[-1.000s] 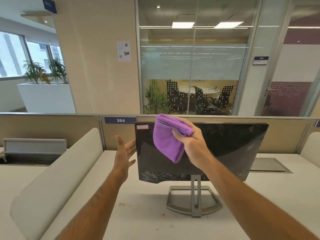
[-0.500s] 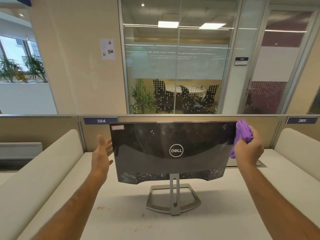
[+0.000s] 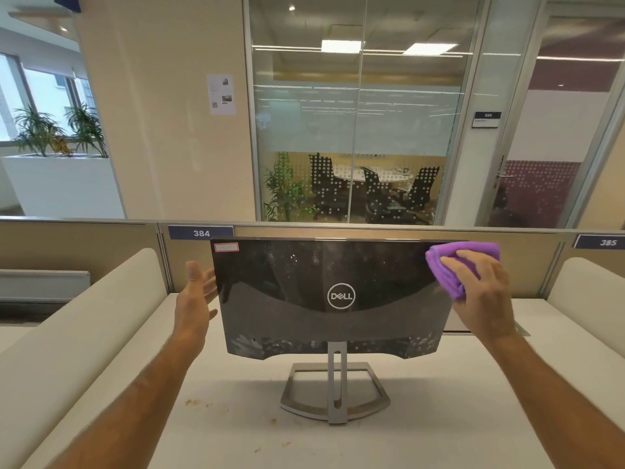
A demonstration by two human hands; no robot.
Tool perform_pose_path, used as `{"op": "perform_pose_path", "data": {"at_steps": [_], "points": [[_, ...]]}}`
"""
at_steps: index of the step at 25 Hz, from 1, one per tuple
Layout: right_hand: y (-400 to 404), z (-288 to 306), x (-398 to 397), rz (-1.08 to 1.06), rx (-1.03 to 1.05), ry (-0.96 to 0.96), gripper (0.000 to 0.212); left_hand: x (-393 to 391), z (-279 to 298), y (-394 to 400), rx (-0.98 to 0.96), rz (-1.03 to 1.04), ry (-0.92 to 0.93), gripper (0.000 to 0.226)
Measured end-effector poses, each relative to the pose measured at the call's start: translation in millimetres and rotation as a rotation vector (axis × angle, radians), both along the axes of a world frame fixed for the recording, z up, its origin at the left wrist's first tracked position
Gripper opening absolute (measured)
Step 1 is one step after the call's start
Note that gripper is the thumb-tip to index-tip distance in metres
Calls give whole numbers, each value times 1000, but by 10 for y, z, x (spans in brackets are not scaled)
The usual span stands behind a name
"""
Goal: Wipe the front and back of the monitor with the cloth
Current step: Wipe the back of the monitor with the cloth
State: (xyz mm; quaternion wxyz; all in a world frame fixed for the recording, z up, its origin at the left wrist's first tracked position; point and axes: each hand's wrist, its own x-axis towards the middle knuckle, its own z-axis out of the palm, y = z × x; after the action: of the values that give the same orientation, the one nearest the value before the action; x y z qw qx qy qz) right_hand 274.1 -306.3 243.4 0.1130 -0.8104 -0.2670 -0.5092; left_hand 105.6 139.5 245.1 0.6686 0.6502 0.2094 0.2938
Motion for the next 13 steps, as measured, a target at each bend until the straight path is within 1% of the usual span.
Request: {"op": "perform_pose_path", "data": {"at_steps": [1, 2, 4, 5, 6, 7, 9, 10, 11, 13], "points": [[-12, 20, 10, -2, 9, 5, 75, 3, -2, -4, -6, 6, -2, 78], [-10, 10, 7, 11, -80, -17, 75, 8, -5, -9, -13, 12, -4, 78], [-36, -91, -12, 115, -456, -76, 74, 21, -11, -22, -20, 22, -9, 76], [-83, -93, -12, 151, -589, -102, 75, 22, -14, -27, -20, 29, -10, 76], [-146, -50, 13, 158, -628, -115, 76, 25, -16, -34, -18, 36, -9, 76], [-210, 7, 63, 140, -572, -106, 77, 27, -16, -41, -17, 40, -8, 76], [-281, 127, 130, 63, -285, -43, 80, 30, -13, -54, -15, 48, -6, 75], [-272, 145, 129, 44, -213, -14, 81, 33, -10, -58, -15, 51, -5, 75], [-248, 113, 122, 53, -264, -31, 81, 33, -9, -58, -15, 53, -4, 75], [-244, 4, 95, 148, -578, -98, 81, 29, -4, -62, -11, 49, -1, 75]]}}
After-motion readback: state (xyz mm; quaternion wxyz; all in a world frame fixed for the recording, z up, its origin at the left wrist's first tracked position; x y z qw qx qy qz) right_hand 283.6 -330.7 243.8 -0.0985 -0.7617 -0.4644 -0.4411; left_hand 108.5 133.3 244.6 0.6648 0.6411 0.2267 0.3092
